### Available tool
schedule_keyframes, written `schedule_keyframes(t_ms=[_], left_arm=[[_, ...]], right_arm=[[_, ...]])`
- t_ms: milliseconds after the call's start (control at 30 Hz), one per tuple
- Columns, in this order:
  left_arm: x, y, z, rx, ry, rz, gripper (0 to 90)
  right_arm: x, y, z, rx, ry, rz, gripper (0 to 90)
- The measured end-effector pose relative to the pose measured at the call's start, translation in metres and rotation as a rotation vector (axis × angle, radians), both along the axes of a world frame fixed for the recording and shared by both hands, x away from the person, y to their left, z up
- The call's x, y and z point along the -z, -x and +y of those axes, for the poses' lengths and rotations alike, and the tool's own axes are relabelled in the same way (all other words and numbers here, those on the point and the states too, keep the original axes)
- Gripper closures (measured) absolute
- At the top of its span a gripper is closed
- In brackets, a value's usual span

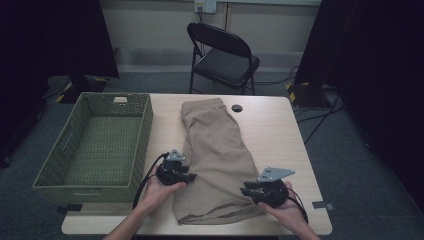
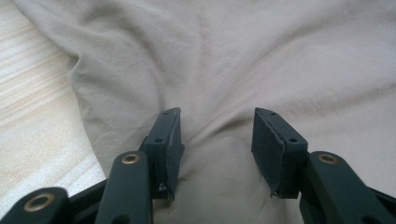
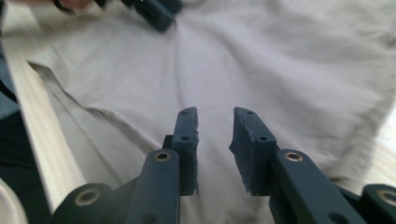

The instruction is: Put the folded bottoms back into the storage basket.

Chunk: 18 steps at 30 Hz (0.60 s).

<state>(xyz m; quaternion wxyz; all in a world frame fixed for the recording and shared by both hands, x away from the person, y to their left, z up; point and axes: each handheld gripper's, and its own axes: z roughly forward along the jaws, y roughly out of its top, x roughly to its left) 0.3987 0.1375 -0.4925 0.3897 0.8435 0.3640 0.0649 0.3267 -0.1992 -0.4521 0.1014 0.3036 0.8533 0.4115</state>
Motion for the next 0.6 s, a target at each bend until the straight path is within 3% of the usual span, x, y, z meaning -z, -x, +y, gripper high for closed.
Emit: schedule_keyframes(t_ms=[100,200,367,500,600], left_arm=[[0.000,0.000,0.001,0.002,0.000,0.005,51.9],[0.000,0.000,0.001,0.000,0.004,0.011,50.2],[-0.001,0.000,0.001,-0.004,0.004,0.018,48.1],[-0.001,0.001,0.002,0.002,0.004,0.020,46.4],[-0.003,0.003,0.002,0.013,0.011,0.034,41.3]], right_arm=[[0.016,-0.008,0.005,-0.008,0.059,0.036,69.6],[0.028,-0.003,0.005,-0.044,0.113,0.068,66.1],[0.034,0.011,0.003,-0.113,0.137,0.107,62.0],[0.035,0.017,-0.002,-0.108,0.138,0.103,60.5],[0.035,0.014,-0.007,-0.092,0.131,0.116,52.6]])
